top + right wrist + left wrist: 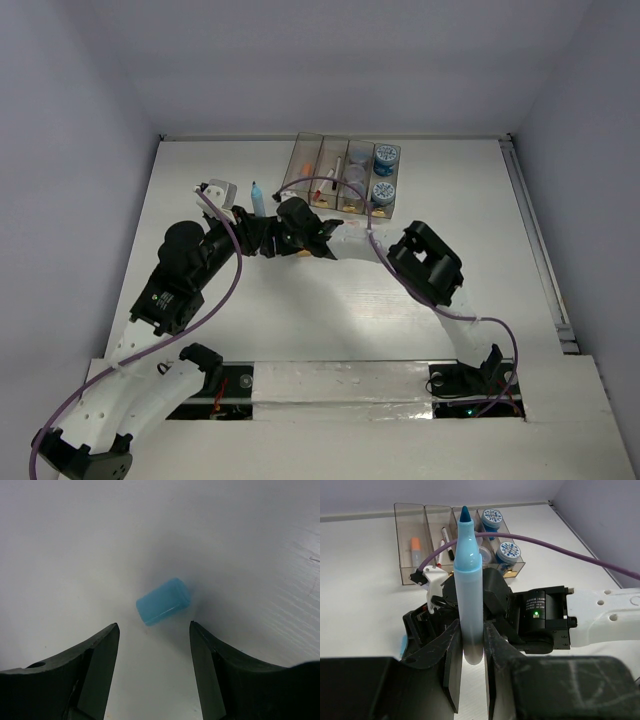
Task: Sort the stationery into containers
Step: Pick up the pen cap from the center of the board.
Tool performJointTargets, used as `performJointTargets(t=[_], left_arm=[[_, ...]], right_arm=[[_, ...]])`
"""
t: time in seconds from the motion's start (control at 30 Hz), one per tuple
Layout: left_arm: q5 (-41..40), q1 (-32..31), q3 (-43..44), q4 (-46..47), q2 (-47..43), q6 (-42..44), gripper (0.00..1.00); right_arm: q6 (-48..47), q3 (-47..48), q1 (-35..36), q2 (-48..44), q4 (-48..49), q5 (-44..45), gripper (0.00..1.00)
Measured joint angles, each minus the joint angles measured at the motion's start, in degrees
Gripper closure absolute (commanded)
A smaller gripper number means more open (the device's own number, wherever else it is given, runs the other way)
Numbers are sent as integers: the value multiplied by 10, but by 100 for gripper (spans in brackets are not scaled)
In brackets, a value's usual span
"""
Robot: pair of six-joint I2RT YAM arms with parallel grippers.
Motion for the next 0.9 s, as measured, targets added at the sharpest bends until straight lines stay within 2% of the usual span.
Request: performJointTargets(t=[0.23, 0.53, 0.9], left_arm=[[0, 0, 0, 0, 0, 0, 100], [0, 0, 0, 0, 0, 0, 100], [-14, 0, 0, 0, -13, 4, 100]], right_arm=[[-9, 53, 0, 30, -21, 9, 35], [-25, 73, 0, 34, -51, 11, 34], [-130, 178, 2, 78, -159, 53, 34]])
